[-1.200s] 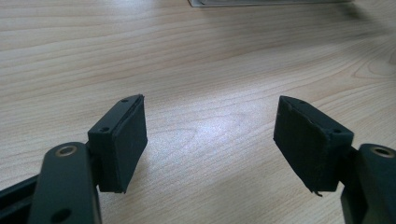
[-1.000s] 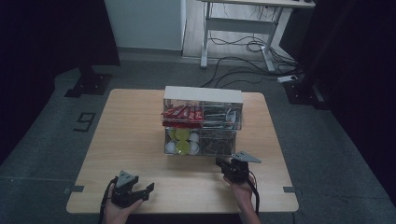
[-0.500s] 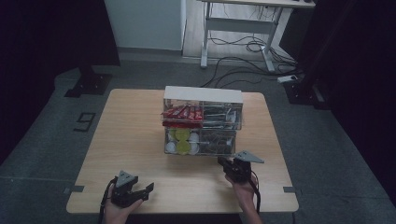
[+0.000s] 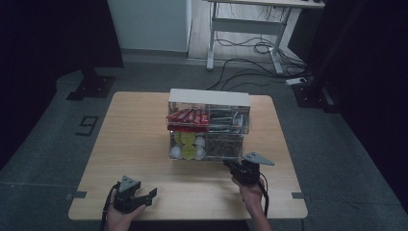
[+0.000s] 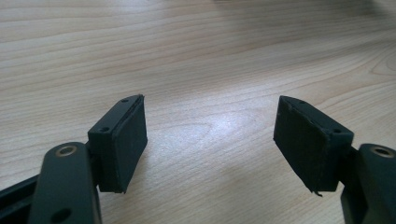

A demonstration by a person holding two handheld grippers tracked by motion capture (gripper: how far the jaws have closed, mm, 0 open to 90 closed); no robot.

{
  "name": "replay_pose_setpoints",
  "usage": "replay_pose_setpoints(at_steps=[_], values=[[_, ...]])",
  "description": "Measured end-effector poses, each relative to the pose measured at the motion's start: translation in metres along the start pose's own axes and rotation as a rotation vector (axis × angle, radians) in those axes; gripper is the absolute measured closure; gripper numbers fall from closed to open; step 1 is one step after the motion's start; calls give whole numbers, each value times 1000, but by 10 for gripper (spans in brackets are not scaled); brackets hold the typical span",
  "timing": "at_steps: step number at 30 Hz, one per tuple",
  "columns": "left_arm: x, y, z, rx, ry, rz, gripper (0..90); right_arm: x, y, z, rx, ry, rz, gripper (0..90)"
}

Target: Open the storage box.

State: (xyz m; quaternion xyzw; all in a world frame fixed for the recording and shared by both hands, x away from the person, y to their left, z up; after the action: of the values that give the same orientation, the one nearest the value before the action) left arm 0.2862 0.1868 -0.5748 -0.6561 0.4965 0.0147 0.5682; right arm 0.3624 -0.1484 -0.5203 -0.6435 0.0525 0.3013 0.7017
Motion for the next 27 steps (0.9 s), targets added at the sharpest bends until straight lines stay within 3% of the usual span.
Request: replay_pose_setpoints(at_steps=[9,27], values=[[0,2,1,-2,-3,3,261,1,-4,-1,7,-1,-7,890],[-2,-1,6,1,-31,0,261,4,-43,-6,49,-8,-93,891]])
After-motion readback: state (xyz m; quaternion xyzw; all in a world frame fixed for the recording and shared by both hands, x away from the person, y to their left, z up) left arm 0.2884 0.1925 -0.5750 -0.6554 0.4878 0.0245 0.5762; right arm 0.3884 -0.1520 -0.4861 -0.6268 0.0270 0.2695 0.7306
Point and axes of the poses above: each handheld gripper's, and its own axes: x roughly forward along the jaws, y roughly out of its underside, z roughly to its left, the point moved 6 cm from there along x, roughly forward along the jaws, and after that the axes turned 15 degrees about y, right-handed, at the moved point
